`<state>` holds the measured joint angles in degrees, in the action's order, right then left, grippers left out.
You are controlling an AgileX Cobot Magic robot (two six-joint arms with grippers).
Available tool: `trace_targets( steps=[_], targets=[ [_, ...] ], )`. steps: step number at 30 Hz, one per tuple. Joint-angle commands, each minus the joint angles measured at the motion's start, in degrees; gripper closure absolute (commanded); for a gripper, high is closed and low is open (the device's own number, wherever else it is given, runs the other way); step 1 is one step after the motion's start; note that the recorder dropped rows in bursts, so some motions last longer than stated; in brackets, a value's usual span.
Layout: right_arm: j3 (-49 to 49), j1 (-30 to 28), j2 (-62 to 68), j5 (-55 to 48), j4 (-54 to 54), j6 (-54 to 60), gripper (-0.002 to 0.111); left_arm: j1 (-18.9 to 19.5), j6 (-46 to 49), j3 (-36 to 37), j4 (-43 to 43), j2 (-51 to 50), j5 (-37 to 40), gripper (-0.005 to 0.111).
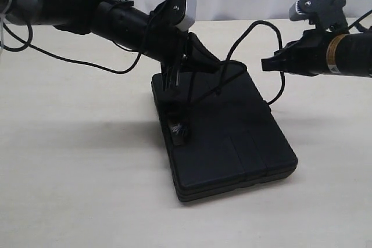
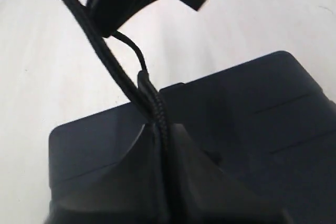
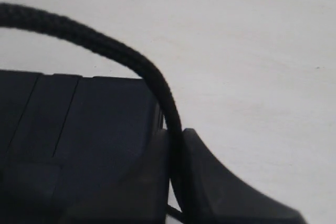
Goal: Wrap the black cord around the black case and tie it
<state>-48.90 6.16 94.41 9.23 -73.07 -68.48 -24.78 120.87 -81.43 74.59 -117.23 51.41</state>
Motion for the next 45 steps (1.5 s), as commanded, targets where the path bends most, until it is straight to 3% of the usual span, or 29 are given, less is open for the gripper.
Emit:
trace_targets(
  steps=[1, 5, 11, 26, 35, 45],
  targets=[
    [0.6, 0.0, 0.1, 4.7, -8.4, 0.3, 0.104, -0.3, 0.8, 0.0, 4.9, 0.1, -0.2, 0.107],
    [0.4, 0.0, 0.7, 5.7, -12.7, 0.4, 0.104, -0.3, 1.9, 0.0, 5.1, 0.2, 4.4, 0.107],
    [-0.1, 0.0, 1.4, 10.1, -25.6, 0.5, 0.104, 0.1, 1.9, 0.0, 4.4, 1.2, 4.2, 0.107],
    [-0.4, 0.0, 0.1, 9.4, -26.9, 13.3, 0.104, 0.4, 1.3, 0.0, -0.5, 2.4, 2.7, 0.107],
    [0.0, 0.0, -1.6, 18.4, -26.9, 31.6, 0.104, 0.4, 0.8, 0.0, 0.7, 2.4, 1.6, 0.107],
    [0.5, 0.0, -1.6, 22.8, -26.9, 42.3, 0.104, 0.4, 0.0, 0.0, 3.1, 2.3, -0.8, 0.107]
  ],
)
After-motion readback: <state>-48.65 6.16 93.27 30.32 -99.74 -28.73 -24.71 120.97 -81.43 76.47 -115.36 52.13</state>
